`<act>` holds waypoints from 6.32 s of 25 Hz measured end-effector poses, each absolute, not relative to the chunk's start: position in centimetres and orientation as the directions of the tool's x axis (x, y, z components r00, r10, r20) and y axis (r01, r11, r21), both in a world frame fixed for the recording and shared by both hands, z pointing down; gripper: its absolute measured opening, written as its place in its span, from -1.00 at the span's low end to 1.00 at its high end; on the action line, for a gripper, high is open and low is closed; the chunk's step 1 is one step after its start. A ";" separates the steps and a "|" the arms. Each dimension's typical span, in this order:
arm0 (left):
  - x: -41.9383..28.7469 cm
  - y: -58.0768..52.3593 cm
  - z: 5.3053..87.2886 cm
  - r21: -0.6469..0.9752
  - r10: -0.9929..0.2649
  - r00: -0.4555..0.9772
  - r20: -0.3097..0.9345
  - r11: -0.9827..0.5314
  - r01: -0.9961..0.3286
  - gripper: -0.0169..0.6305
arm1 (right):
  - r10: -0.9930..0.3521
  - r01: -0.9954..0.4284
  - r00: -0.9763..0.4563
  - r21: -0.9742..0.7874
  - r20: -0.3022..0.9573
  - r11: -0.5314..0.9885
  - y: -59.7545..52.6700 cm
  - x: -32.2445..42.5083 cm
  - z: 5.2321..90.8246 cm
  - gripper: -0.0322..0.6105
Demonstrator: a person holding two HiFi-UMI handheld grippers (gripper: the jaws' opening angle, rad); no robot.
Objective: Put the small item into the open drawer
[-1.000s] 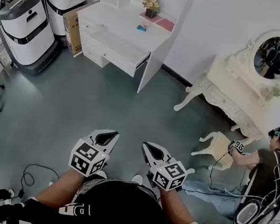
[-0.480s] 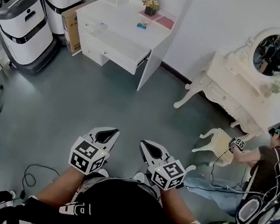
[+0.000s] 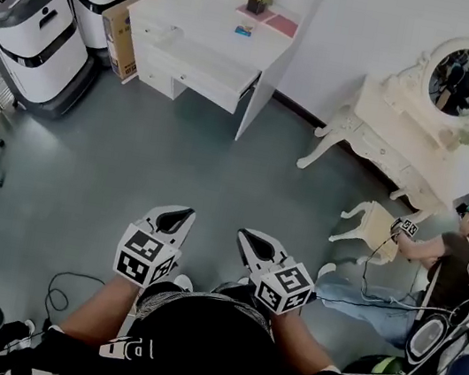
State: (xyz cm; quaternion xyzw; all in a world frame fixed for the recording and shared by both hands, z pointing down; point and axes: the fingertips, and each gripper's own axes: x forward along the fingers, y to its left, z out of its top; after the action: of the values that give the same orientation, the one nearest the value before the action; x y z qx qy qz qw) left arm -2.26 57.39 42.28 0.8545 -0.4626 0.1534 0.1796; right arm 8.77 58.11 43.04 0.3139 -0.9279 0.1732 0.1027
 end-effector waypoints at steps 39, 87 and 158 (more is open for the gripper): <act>-4.9 37.2 42.0 0.180 -0.735 0.489 0.470 -0.463 -0.868 -0.90 | -0.581 -0.634 -0.773 -0.282 0.255 0.720 34.0 6.6 42.0 -0.87; -7.3 5.9 43.6 0.182 -0.729 0.477 0.491 -0.449 -0.875 -0.90 | -0.551 -0.636 -0.768 -0.290 0.326 0.715 5.1 4.9 44.4 -0.87; -11.3 -45.1 55.6 -0.037 -0.635 0.205 0.745 -0.347 -0.937 -0.08 | -0.467 -0.581 -0.810 -0.377 0.353 0.722 -27.7 2.2 48.5 -0.87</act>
State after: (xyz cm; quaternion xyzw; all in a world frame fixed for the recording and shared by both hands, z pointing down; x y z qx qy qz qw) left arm -11.34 -45.14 55.59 0.7447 -0.5278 0.3447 0.2192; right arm 2.17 -27.71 48.47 0.2847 -0.9203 0.2411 0.1174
